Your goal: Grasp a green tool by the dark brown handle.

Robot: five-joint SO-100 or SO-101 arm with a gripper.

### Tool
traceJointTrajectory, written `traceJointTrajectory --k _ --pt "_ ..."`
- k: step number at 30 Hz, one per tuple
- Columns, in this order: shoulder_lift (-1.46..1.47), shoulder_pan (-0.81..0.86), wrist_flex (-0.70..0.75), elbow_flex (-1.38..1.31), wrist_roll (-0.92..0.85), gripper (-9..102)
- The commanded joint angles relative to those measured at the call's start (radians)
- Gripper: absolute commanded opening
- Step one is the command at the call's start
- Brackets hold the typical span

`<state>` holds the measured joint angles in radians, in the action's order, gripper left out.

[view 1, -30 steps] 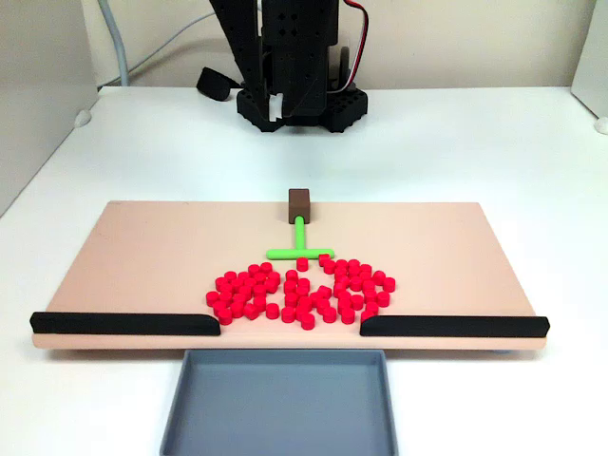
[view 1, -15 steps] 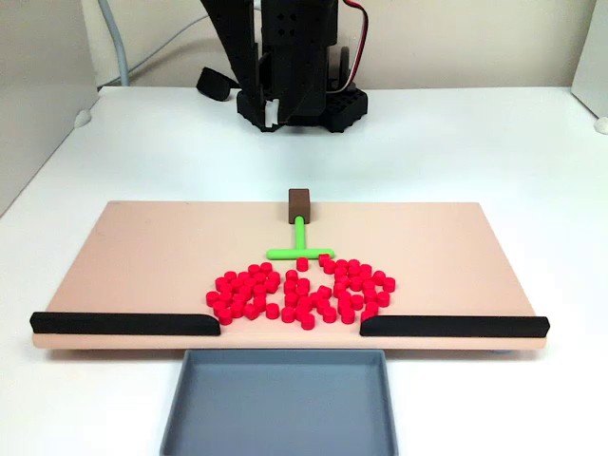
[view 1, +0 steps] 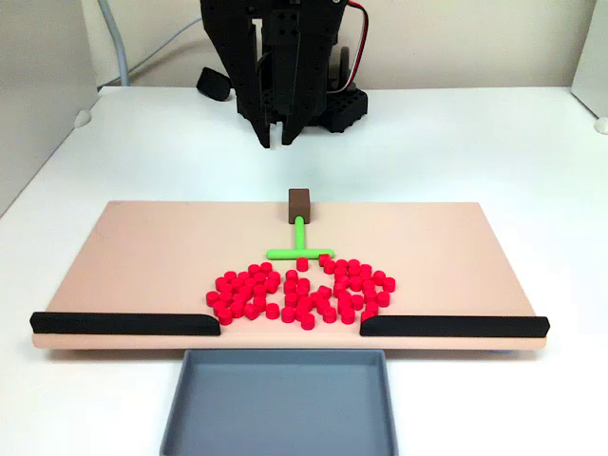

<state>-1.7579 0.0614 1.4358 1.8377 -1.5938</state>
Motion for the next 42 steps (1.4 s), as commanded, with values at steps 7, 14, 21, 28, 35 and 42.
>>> traceJointTrajectory --k 7,14,21,28,35,42 --pt "0.035 -0.028 -0.038 -0.021 -0.005 1" --pt "0.061 -0.009 -0.041 -0.020 -0.060 8" --pt "0.084 0.008 -0.067 -0.020 -0.091 10" --pt "0.100 0.011 -0.069 -0.020 -0.094 15" --pt "0.115 0.005 -0.071 -0.020 -0.066 18" --pt "0.127 -0.006 -0.071 -0.020 -0.026 19"
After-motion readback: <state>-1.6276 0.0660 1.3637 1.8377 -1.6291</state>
